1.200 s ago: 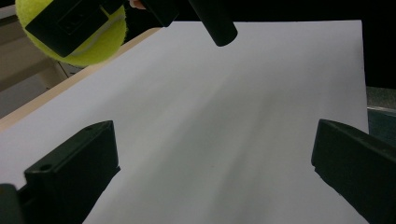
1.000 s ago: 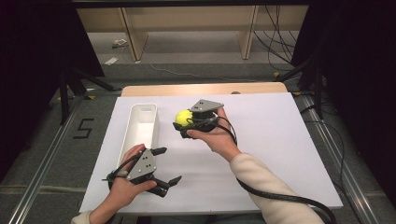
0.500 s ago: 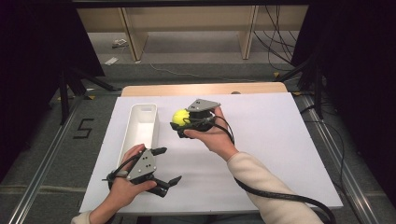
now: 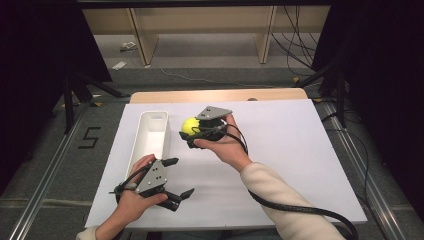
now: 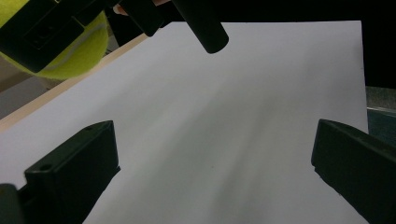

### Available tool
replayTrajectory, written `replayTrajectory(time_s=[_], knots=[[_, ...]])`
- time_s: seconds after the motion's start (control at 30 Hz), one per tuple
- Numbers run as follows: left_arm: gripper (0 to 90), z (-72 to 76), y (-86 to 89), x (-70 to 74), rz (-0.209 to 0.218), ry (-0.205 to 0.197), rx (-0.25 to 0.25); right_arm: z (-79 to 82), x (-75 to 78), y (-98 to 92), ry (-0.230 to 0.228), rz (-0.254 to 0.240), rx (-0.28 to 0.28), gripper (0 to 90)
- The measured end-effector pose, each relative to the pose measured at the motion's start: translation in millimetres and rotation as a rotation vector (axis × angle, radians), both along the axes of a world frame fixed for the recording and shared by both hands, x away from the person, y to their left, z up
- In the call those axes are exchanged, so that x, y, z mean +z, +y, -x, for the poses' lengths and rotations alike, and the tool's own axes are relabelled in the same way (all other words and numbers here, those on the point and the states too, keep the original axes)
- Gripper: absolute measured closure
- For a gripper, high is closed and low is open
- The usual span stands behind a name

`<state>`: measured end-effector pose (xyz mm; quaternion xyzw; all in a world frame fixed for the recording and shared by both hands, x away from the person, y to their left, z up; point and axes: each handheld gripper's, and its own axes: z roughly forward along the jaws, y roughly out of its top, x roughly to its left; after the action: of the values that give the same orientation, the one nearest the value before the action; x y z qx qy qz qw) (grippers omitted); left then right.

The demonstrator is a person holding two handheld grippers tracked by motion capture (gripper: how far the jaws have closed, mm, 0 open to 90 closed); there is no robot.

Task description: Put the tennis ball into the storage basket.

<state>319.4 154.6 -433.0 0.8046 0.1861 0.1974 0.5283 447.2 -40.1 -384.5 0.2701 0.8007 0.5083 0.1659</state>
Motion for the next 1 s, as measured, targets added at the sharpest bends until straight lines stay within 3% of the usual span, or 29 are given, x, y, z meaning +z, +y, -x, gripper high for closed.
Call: replayTrajectory(time_s=[1.0], knots=[[0.1, 0.2, -0.1, 0.0, 0.0, 0.0, -0.001, -1.0, 4.6, 13.1, -0.007, 0.013, 0.019, 26.1]])
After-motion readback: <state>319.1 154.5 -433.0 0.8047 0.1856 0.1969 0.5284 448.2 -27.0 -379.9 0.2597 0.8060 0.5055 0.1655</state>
